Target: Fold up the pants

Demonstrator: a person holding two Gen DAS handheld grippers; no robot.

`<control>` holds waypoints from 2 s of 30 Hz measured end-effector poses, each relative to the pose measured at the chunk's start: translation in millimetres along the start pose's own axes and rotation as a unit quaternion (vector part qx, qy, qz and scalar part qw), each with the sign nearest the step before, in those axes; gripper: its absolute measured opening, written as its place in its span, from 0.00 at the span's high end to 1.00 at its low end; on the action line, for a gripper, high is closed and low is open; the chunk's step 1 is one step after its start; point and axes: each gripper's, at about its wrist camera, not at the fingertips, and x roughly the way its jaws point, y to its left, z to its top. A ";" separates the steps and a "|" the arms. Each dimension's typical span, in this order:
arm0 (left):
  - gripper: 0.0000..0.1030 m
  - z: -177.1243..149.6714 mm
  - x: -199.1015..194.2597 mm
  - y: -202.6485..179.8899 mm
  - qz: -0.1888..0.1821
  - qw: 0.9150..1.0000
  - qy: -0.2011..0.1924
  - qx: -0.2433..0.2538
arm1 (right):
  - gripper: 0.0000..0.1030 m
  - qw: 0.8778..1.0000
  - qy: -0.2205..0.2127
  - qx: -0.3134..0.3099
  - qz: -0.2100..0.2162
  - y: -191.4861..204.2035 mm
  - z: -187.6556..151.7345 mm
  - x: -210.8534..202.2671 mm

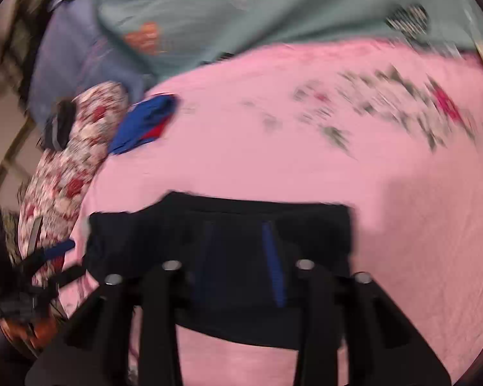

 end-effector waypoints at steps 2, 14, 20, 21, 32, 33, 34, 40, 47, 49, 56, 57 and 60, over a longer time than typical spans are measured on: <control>0.07 -5.0 -8.4 51.0 0.041 0.999 0.009 -0.031 | 0.60 0.998 0.007 -0.063 0.029 59.7 -5.1 10.1; 0.07 -52.9 -71.4 240.5 0.113 0.984 0.000 -0.138 | 0.60 0.937 0.084 -0.336 0.038 292.5 -89.6 143.3; 0.07 -56.9 -59.5 258.3 0.071 0.987 0.004 -0.143 | 0.60 0.922 0.114 -0.367 -0.037 305.7 -94.8 190.4; 0.07 -56.9 -58.2 260.1 0.062 0.988 0.003 -0.143 | 0.59 0.920 0.119 -0.370 -0.044 305.7 -96.0 195.4; 0.07 -33.4 -27.3 271.6 0.003 0.989 0.016 -0.144 | 0.80 0.940 0.148 -0.305 -0.036 293.1 -84.1 200.0; 0.07 -29.5 -22.9 271.2 -0.009 0.989 0.020 -0.146 | 0.82 0.943 0.142 -0.297 -0.035 293.0 -80.6 193.9; 0.07 -25.6 -18.4 270.3 -0.021 0.988 0.024 -0.148 | 0.82 0.947 0.128 -0.294 -0.035 294.5 -76.5 184.2; 0.04 1.5 22.5 250.6 -0.182 0.963 0.085 -0.179 | 0.83 0.951 0.064 -0.297 -0.058 297.7 -71.9 147.4; 0.03 12.4 76.9 206.0 -0.274 0.927 0.171 -0.190 | 0.83 0.952 0.042 -0.295 -0.064 295.7 -77.0 134.3; 0.04 14.5 81.7 196.9 -0.276 0.927 0.169 -0.190 | 0.83 0.954 0.038 -0.290 -0.062 294.0 -78.0 131.2; 0.63 19.1 75.3 172.5 -0.263 0.931 0.155 -0.200 | 0.83 0.963 0.013 -0.263 -0.053 276.8 -72.5 111.4; 0.64 22.0 68.4 166.7 -0.264 0.932 0.147 -0.201 | 0.83 0.964 0.006 -0.259 -0.052 273.8 -70.1 104.6; 0.65 38.9 44.5 142.5 -0.274 0.936 0.112 -0.192 | 0.83 0.971 -0.030 -0.233 -0.050 259.4 -60.2 71.8</control>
